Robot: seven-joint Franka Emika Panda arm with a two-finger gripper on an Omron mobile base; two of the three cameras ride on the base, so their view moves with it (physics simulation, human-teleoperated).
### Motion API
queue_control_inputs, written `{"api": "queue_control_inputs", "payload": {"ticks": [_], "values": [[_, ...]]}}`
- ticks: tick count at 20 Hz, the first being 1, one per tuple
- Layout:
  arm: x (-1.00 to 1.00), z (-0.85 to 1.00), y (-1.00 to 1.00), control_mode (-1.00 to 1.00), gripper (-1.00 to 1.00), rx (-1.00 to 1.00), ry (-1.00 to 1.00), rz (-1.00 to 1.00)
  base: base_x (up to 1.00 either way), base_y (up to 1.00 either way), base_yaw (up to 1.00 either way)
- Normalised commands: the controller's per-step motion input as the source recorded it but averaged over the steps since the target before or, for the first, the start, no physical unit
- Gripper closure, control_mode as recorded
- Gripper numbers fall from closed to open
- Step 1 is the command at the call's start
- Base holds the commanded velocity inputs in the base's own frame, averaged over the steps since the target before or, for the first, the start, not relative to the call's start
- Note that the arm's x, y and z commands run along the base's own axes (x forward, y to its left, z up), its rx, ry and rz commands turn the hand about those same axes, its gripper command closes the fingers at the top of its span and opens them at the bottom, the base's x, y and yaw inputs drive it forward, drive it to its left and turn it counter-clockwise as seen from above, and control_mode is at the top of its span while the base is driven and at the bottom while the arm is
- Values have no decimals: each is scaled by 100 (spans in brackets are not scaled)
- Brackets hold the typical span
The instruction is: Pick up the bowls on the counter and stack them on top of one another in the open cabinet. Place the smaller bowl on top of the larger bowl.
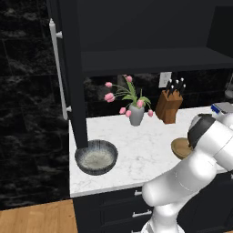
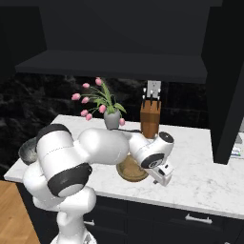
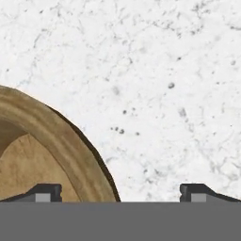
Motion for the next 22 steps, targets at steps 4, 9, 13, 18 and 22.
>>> {"api": "queue_control_inputs", "payload": {"ticks": [4,9,13,18,22], "values": [[11,-6,9,-100,100,1,1,3,0,0,0],[0,-2,4,-100,100,0,1,0,0,0,0],[0,39,36,-100,100,0,-9,0,0,0,0],[1,58,96,-100,100,0,-11,0,0,0,0],[4,16,100,-100,100,0,-4,0,0,0,0]]}}
